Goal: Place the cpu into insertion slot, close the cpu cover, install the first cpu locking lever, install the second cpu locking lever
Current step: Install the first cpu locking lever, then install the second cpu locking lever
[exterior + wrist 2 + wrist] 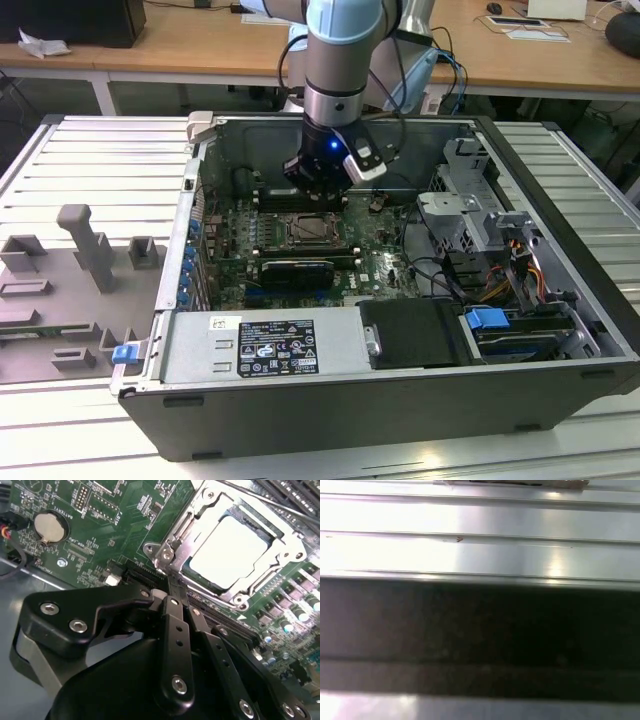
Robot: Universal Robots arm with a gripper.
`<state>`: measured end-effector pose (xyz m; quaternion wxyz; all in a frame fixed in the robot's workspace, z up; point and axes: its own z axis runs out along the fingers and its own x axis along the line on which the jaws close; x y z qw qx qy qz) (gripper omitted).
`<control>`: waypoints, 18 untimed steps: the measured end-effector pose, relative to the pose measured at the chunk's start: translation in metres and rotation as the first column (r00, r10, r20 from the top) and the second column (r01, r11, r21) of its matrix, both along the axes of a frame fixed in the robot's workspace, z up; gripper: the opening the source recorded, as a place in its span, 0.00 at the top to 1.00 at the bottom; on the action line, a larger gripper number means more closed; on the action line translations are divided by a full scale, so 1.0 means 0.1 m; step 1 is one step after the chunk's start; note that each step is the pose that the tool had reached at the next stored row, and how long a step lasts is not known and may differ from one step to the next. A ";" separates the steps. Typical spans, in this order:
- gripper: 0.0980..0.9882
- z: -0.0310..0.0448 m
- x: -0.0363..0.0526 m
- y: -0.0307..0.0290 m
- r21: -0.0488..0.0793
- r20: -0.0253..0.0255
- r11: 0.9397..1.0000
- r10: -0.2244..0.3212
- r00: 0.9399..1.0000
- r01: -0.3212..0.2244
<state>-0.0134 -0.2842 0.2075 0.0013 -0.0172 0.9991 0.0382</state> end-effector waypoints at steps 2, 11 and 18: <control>0.99 0.057 0.000 0.000 0.000 0.000 1.000 0.000 1.000 0.000; 0.99 0.079 0.000 -0.064 0.000 0.000 1.000 0.000 1.000 0.000; 0.99 0.079 0.000 -0.101 0.000 0.000 1.000 0.000 1.000 0.000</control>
